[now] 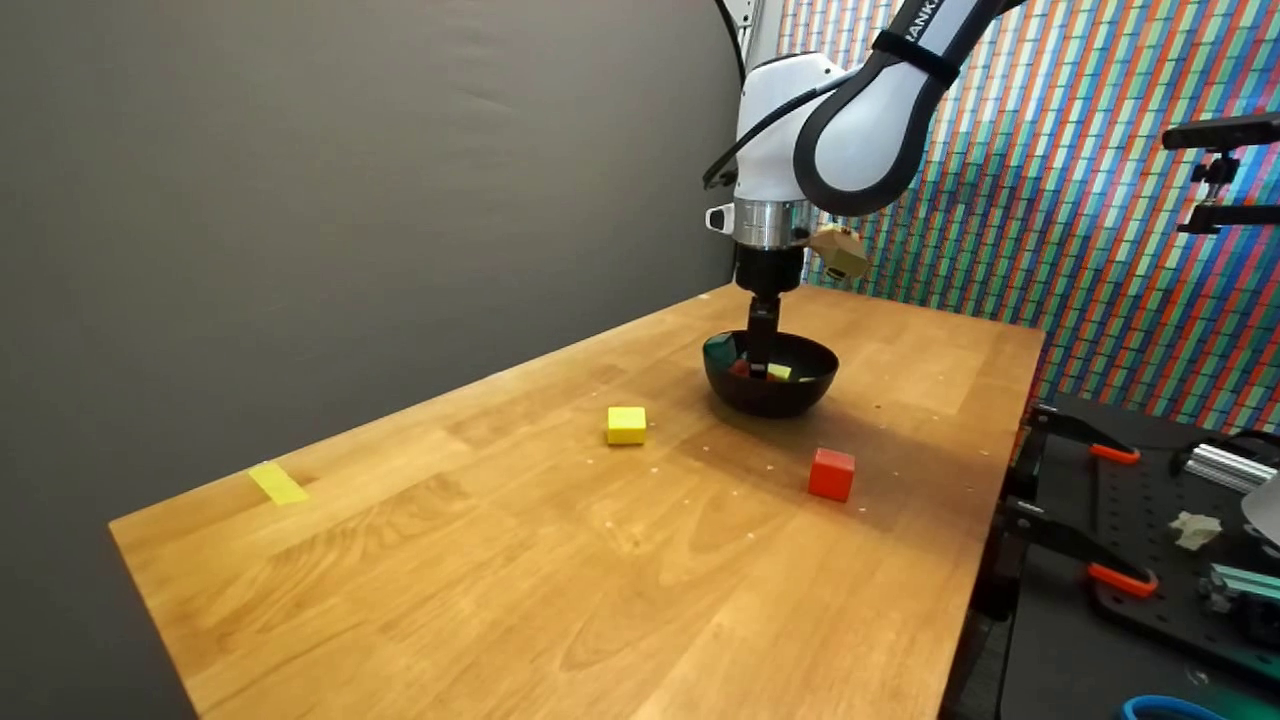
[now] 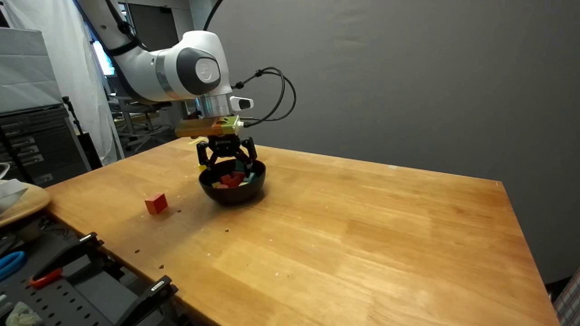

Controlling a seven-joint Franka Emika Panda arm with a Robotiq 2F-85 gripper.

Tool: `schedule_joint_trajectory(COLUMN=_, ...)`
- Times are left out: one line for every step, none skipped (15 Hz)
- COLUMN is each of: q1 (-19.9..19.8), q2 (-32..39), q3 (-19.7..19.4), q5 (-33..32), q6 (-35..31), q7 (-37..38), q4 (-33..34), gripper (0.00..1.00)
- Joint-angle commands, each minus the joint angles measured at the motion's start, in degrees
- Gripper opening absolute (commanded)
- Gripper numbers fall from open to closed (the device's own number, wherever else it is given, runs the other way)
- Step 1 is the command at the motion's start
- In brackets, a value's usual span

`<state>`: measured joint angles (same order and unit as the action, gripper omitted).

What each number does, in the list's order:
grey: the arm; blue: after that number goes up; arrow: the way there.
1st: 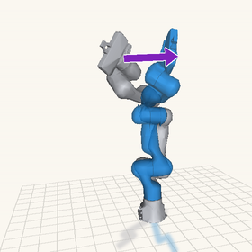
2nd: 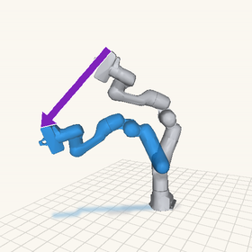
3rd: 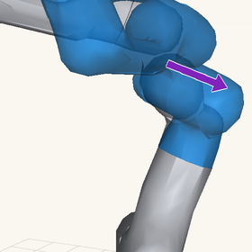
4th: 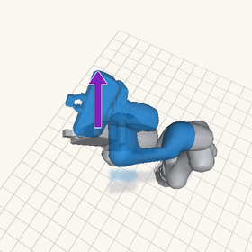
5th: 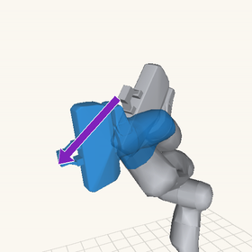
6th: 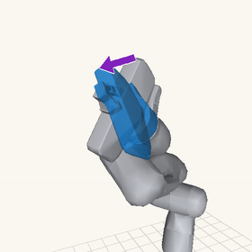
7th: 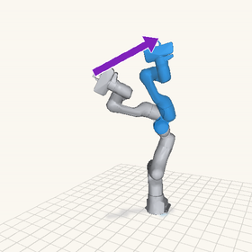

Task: Move the blocks in the black bowl and put them around the bowl

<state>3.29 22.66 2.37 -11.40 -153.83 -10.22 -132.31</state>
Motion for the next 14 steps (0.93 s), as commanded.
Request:
schedule_joint_trajectory(q1=-0.2, q2=2.6, q3=1.5, q5=3.0, q6=-0.5, q7=1.4, q4=2.3, gripper=0.90)
schedule_joint_trajectory(q1=-0.2, q2=3.2, q3=1.6, q5=3.5, q6=-0.8, q7=1.7, q4=2.7, gripper=0.86)
schedule_joint_trajectory(q1=-0.4, q2=3.9, q3=1.7, q5=4.1, q6=-0.9, q7=2.0, q4=3.2, gripper=0.73)
schedule_joint_trajectory(q1=-0.6, q2=4.3, q3=1.9, q5=4.8, q6=-0.9, q7=2.2, q4=3.6, gripper=0.72)
schedule_joint_trajectory(q1=-0.7, q2=4.9, q3=1.8, q5=5.3, q6=-1.1, q7=2.5, q4=3.9, gripper=0.69)
schedule_joint_trajectory(q1=-0.8, q2=5.4, q3=1.7, q5=5.9, q6=-1.3, q7=2.9, q4=4.1, gripper=0.62)
schedule_joint_trajectory(q1=-0.9, q2=5.4, q3=1.7, q5=6.5, q6=-1.4, q7=3.2, q4=4.2, gripper=0.57)
schedule_joint_trajectory(q1=-0.9, q2=5.2, q3=1.5, q5=7.0, q6=-1.5, q7=3.6, q4=3.8, gripper=0.61)
schedule_joint_trajectory(q1=-1.1, q2=5.2, q3=1.7, q5=7.7, q6=-1.7, q7=3.8, q4=3.4, gripper=0.58)
schedule_joint_trajectory(q1=-0.9, q2=5.2, q3=1.4, q5=7.8, q6=-2.0, q7=4.5, q4=3.0, gripper=0.61)
schedule_joint_trajectory(q1=-0.9, q2=5.2, q3=1.3, q5=8.0, q6=-2.1, q7=5.0, q4=2.6, gripper=0.60)
schedule_joint_trajectory(q1=-0.8, q2=5.1, q3=1.1, q5=8.1, q6=-2.3, q7=5.7, q4=2.3, gripper=0.56)
schedule_joint_trajectory(q1=-0.7, q2=5.0, q3=1.1, q5=8.3, q6=-2.6, q7=6.2, q4=2.0, gripper=0.53)
schedule_joint_trajectory(q1=-0.7, q2=4.6, q3=1.0, q5=8.4, q6=-2.7, q7=6.7, q4=1.8, gripper=0.48)
